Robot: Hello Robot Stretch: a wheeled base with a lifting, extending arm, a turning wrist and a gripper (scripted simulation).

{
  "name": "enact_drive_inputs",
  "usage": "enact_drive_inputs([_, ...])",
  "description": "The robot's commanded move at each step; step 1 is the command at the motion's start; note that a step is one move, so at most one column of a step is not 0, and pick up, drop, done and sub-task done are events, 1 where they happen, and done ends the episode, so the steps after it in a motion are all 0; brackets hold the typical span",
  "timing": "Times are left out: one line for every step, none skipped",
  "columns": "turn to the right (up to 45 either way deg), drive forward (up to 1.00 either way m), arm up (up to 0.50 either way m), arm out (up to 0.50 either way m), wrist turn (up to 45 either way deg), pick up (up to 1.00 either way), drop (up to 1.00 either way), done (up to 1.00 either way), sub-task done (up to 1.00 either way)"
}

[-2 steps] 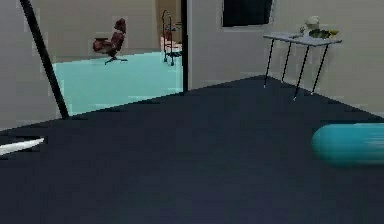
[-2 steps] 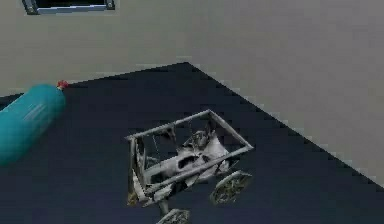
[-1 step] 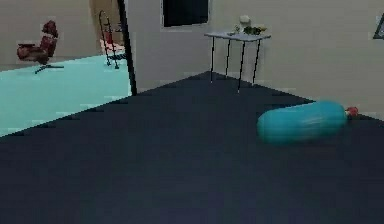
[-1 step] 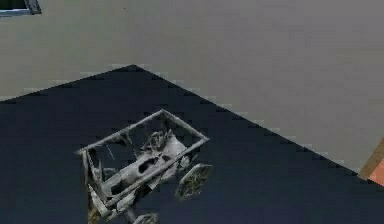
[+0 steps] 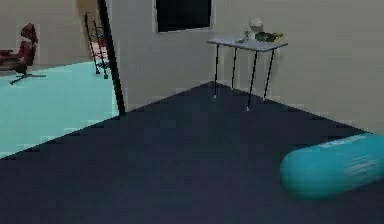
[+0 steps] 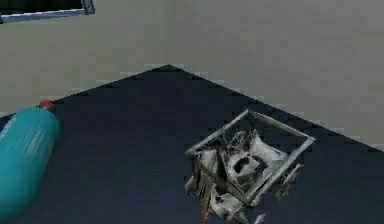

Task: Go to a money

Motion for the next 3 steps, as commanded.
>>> enact_drive_inputs([21.0, 0.0, 0.0, 0.0, 0.0, 0.0, 0.0, 0.0, 0.0])
enact_drive_inputs([0.0, 1.0, 0.0, 0.0, 0.0, 0.0, 0.0, 0.0, 0.0])
enact_drive_inputs([3.0, 0.0, 0.0, 0.0, 0.0, 0.0, 0.0, 0.0, 0.0])
